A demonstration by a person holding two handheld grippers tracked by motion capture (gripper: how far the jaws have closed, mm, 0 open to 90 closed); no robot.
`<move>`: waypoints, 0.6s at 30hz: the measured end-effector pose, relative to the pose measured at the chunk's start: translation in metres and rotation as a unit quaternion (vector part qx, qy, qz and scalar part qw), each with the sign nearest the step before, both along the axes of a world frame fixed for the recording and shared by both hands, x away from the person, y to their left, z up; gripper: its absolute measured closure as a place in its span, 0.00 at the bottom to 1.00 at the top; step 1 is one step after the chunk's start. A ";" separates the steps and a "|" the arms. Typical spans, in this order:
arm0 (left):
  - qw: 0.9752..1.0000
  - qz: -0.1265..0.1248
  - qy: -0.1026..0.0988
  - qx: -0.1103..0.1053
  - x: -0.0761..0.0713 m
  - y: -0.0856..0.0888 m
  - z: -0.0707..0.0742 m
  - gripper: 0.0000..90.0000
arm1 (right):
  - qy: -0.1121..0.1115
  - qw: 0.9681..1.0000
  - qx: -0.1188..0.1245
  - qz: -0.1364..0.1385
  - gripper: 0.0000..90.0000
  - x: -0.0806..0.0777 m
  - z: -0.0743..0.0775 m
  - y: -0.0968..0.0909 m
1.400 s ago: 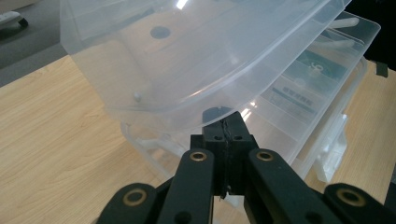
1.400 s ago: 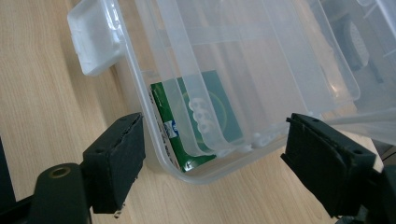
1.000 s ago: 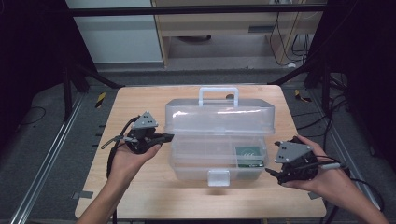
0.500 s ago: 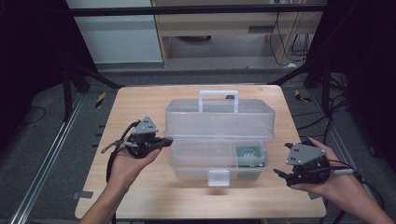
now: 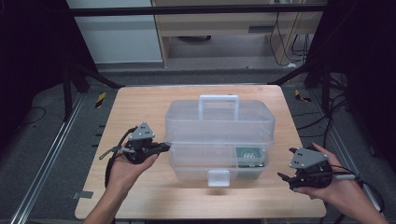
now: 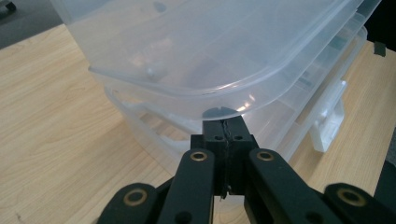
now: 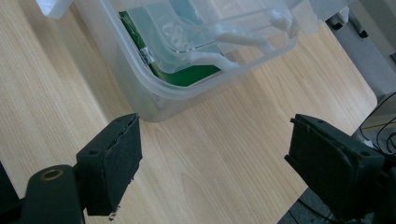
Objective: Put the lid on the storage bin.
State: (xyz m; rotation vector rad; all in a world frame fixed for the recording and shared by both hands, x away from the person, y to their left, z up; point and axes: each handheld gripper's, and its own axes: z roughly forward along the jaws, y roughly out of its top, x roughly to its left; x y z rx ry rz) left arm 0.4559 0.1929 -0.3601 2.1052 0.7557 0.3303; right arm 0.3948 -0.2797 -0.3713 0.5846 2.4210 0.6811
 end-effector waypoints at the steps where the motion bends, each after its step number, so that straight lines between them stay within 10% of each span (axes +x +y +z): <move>1: 1.000 0.000 0.001 0.002 0.000 0.000 -0.001 1.00 | -0.001 1.000 0.001 -0.001 0.19 0.000 -0.001 0.000; 18: 1.000 -0.005 0.020 -0.002 -0.005 0.006 -0.022 1.00 | 0.013 1.000 -0.002 -0.010 0.19 -0.001 -0.019 -0.004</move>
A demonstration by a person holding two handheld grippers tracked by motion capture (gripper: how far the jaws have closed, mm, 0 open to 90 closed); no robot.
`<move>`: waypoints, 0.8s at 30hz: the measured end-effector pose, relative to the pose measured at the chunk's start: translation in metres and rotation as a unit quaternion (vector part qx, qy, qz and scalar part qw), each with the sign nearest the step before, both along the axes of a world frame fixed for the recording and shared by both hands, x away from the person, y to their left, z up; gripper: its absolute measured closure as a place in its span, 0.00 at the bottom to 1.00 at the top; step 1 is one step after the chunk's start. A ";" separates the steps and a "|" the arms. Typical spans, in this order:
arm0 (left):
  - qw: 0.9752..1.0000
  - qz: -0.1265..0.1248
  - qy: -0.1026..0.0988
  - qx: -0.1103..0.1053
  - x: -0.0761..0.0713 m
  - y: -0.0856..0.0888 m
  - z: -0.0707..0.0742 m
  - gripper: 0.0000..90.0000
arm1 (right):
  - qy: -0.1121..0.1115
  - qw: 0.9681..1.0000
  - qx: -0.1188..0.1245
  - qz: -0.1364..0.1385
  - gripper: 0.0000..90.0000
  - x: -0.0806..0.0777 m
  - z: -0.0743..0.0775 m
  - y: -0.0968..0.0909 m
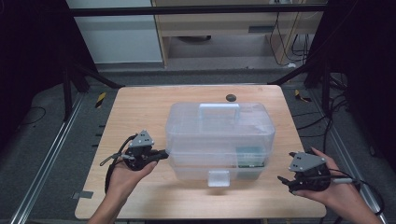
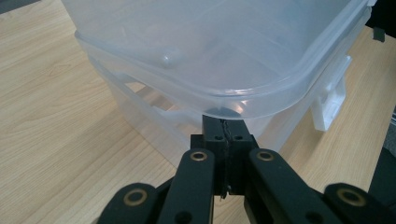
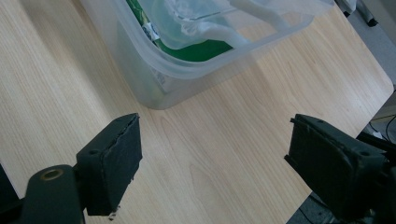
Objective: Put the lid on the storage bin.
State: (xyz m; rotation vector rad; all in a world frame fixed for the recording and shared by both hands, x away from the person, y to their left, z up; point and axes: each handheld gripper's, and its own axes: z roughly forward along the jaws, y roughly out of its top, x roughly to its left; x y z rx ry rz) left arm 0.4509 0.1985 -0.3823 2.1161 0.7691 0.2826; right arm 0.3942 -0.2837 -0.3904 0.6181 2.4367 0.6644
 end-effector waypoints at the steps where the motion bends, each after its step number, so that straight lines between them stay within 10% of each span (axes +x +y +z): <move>1: 1.000 -0.002 0.002 0.001 0.000 0.000 -0.002 1.00 | 0.002 1.000 0.000 -0.001 0.19 0.000 -0.001 0.000; 24: 1.000 -0.015 0.014 0.016 -0.001 0.003 -0.008 1.00 | 0.013 1.000 -0.004 -0.014 0.19 0.006 -0.017 0.000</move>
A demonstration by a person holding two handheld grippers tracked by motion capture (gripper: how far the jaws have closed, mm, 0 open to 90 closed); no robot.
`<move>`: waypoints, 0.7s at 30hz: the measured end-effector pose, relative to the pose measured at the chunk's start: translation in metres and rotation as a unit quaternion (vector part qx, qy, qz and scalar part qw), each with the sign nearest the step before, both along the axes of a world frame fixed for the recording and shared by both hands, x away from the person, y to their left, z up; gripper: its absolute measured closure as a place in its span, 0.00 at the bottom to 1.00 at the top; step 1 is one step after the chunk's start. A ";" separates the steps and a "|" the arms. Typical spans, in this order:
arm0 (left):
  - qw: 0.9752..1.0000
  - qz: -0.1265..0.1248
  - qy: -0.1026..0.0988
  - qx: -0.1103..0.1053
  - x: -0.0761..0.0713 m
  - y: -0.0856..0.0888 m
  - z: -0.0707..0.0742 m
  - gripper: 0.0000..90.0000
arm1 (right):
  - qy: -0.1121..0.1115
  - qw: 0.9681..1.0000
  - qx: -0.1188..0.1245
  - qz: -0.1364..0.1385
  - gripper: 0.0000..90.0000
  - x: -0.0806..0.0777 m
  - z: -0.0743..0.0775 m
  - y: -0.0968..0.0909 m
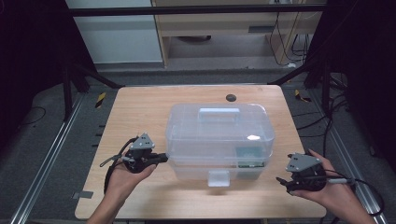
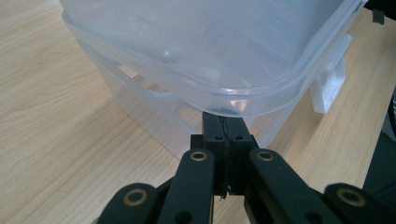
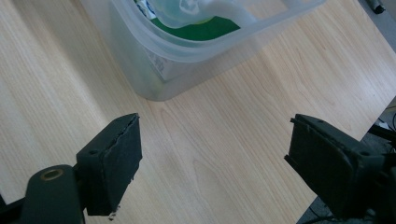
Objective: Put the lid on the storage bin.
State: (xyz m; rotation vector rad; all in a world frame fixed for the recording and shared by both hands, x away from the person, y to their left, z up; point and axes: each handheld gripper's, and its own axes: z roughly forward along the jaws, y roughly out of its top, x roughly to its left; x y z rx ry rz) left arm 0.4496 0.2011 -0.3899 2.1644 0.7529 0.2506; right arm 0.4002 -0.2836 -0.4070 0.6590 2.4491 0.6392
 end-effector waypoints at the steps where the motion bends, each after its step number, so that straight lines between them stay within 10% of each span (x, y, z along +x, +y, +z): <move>1: 1.000 0.000 0.000 0.005 0.000 0.000 -0.001 1.00 | 0.002 1.000 -0.001 -0.002 0.19 0.001 -0.001 0.000; 10: 0.999 0.031 -0.017 0.042 0.007 0.023 -0.003 1.00 | -0.010 0.999 -0.001 -0.032 0.20 0.013 -0.004 -0.006; 21: 0.986 0.098 -0.039 0.131 0.054 0.049 -0.018 0.95 | -0.022 0.991 0.015 -0.131 0.21 0.065 -0.020 -0.026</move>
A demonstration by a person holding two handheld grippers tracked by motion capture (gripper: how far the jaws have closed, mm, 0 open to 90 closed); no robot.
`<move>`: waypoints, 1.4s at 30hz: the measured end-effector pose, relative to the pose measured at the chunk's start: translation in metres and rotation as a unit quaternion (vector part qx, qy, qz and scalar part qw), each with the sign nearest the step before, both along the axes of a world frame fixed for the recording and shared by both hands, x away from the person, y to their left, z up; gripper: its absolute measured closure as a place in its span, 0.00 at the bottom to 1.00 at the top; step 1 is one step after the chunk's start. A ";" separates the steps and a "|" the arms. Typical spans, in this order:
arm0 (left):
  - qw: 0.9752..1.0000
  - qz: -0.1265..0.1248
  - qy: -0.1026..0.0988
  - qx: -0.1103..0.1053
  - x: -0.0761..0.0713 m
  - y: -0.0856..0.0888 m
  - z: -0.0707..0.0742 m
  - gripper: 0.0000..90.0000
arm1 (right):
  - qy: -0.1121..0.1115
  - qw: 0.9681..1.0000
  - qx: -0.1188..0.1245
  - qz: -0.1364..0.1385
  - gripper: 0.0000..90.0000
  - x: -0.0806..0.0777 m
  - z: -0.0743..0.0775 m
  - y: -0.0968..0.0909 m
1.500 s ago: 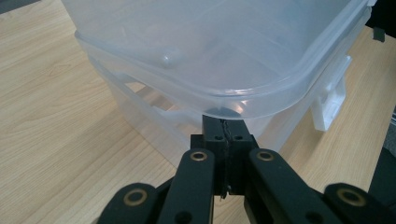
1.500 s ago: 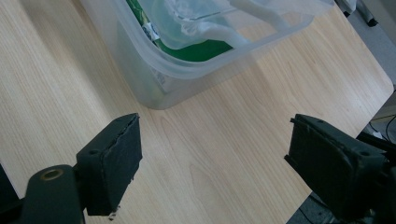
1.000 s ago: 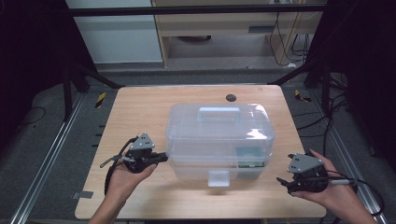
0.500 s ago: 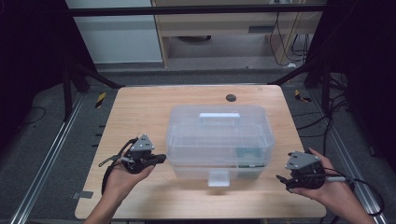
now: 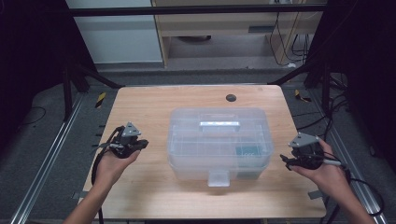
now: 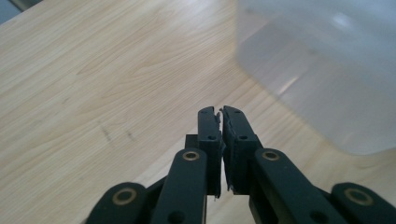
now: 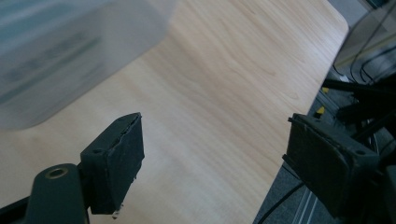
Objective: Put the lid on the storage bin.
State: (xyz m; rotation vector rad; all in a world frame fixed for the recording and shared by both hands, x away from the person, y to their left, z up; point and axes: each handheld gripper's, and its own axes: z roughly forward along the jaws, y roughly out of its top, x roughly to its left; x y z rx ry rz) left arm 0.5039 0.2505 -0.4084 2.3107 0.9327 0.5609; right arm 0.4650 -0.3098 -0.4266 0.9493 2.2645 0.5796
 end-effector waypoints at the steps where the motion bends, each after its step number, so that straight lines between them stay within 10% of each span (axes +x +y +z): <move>1: 1.000 0.005 -0.004 0.021 0.004 0.000 -0.003 0.94 | 0.002 1.000 0.007 -0.008 0.21 0.007 -0.002 -0.002; 6: 0.999 0.034 0.012 0.018 0.025 0.010 -0.019 0.86 | 0.013 0.999 0.025 -0.046 0.20 0.035 -0.012 -0.005; 18: 0.995 0.094 0.012 0.028 0.046 0.017 -0.042 0.22 | 0.016 0.996 0.039 -0.078 0.18 0.085 -0.042 -0.005; 30: 0.993 0.112 0.035 -0.009 0.063 0.026 -0.069 0.12 | 0.027 0.990 0.092 -0.103 0.18 0.103 -0.056 -0.007; 42: 0.994 0.102 0.034 -0.033 0.075 0.015 -0.087 0.07 | 0.038 0.978 0.161 -0.129 0.15 0.122 -0.070 -0.009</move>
